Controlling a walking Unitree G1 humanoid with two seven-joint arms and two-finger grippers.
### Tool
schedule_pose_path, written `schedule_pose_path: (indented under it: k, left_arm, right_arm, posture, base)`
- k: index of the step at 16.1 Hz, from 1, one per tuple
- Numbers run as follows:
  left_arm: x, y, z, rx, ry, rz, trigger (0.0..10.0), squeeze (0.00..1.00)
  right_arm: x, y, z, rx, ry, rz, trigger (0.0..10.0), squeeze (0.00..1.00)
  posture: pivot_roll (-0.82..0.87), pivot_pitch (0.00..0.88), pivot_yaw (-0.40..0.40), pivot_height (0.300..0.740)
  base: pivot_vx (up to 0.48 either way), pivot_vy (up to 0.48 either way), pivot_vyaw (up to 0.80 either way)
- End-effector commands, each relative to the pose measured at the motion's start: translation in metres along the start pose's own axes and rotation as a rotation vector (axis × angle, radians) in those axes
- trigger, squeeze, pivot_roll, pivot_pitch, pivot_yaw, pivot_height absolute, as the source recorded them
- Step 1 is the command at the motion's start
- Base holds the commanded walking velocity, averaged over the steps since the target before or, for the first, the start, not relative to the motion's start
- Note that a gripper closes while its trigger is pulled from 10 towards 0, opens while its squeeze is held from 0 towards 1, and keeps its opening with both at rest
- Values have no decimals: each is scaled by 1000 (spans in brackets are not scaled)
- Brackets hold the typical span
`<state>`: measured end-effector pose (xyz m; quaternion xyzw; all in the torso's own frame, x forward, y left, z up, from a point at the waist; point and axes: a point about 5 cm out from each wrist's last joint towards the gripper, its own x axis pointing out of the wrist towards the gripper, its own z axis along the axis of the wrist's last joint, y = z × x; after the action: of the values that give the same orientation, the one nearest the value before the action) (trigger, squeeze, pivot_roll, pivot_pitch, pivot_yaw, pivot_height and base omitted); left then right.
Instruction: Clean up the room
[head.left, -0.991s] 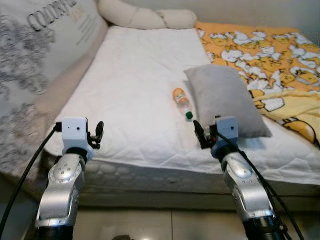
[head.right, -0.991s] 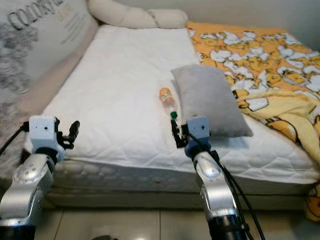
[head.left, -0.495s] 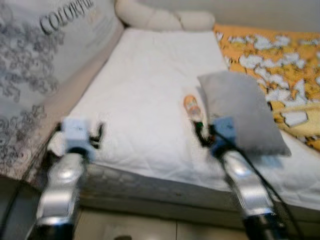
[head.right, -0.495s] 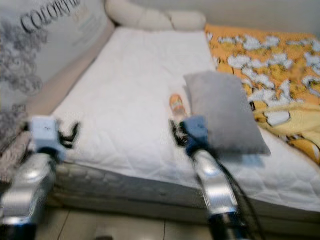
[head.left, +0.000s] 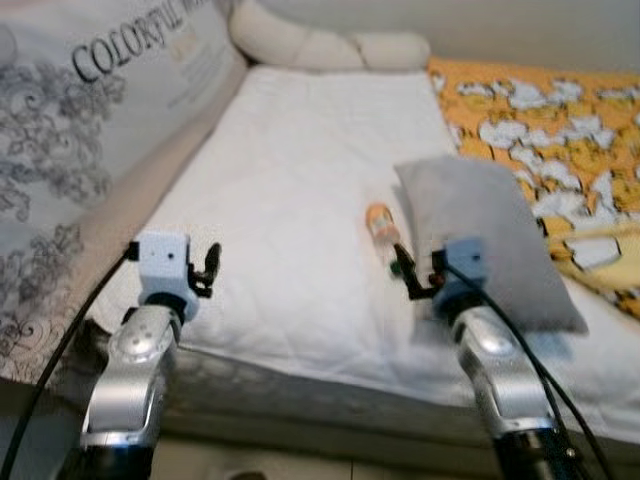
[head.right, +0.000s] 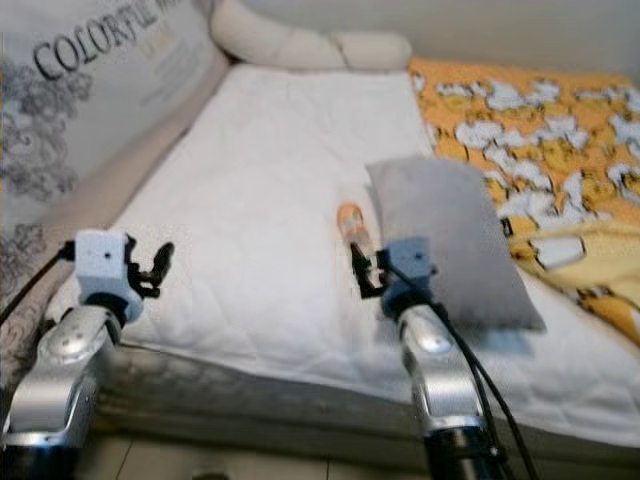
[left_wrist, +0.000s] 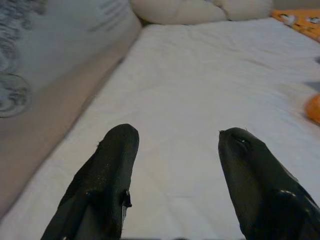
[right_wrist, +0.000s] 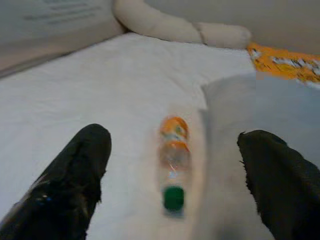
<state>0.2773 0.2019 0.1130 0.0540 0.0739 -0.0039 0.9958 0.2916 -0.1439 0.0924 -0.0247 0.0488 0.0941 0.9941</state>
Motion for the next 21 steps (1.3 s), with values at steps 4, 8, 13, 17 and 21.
schedule_pose_path:
  k: [4, 8, 13, 17, 21]
  left_arm:
    - [-1, 8, 2, 16, -6, 21, 10000, 431]
    - [-1, 7, 2, 18, -3, 19, 10000, 431]
    - [-1, 7, 1, 17, 0, 17, 10000, 427]
    - [-1, 7, 1, 18, 4, 16, 10000, 427]
    - [-1, -4, -4, 61, 27, -98, 10000, 380]
  right_arm:
    - [3, 11, 4, 10, -16, 31, 10000, 1000]
    - [3, 10, 3, 0, -4, 23, 10000, 1000]
    - [3, 10, 2, -3, 2, 23, 10000, 1000]
    - [4, 10, 2, -5, 9, 22, 10000, 1000]
    - [12, -3, -4, -52, 106, -43, 10000, 1000]
  posture:
    - [109, 0, -4, 740]
    - [109, 0, -4, 740]
    - [109, 0, -5, 740]
    - [112, 0, -7, 740]
    - [122, 0, -7, 740]
  base:
    - [313, 0, 400]
    - [312, 0, 0]
    - [307, 0, 0]
    - [303, 0, 0]
    - [74, 0, 0]
